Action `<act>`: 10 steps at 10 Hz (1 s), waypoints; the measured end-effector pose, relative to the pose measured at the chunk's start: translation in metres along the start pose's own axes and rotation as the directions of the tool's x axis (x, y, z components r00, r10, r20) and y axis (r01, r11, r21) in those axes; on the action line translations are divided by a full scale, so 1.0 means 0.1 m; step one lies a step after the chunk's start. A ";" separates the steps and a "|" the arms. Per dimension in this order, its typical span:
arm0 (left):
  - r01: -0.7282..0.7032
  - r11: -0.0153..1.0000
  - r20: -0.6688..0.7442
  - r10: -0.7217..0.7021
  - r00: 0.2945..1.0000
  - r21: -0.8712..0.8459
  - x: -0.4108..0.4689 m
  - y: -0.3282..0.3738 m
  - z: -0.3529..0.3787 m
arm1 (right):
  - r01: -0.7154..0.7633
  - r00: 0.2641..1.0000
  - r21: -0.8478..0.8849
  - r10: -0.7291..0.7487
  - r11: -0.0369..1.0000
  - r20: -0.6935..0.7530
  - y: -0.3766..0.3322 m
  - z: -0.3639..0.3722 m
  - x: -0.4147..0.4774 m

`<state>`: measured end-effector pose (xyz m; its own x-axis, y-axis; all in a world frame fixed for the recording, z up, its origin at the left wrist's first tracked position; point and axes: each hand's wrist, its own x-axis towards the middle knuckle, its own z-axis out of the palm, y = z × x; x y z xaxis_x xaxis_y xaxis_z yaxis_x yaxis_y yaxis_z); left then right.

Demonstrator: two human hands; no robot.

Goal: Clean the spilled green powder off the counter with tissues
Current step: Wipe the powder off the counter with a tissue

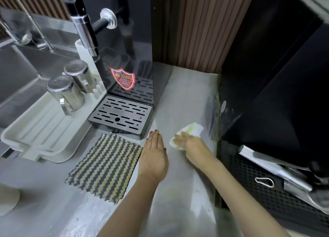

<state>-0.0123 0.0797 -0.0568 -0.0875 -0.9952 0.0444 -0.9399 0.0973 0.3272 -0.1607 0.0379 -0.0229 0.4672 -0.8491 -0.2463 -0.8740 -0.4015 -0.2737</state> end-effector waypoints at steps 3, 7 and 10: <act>-0.051 0.999 -0.032 0.051 0.998 -0.007 0.01 -0.01 0.04 | -0.422 0.804 0.252 0.488 0.871 -0.340 0.25 -0.67 0.59; -0.046 0.999 -0.012 0.046 0.999 0.011 0.00 -0.02 0.04 | -0.279 0.956 -0.009 0.277 0.960 -0.099 -0.30 0.11 -0.39; -0.043 0.999 -0.017 0.044 0.999 0.020 0.01 -0.01 0.05 | -0.511 0.797 0.189 0.545 0.838 -0.262 0.20 -0.57 0.38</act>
<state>-0.0126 0.0785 -0.0617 -0.1228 -0.9896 0.0750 -0.9418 0.1400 0.3055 -0.1678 -0.0216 0.0151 -0.1391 -0.9850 -0.1020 -0.9463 0.1626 -0.2795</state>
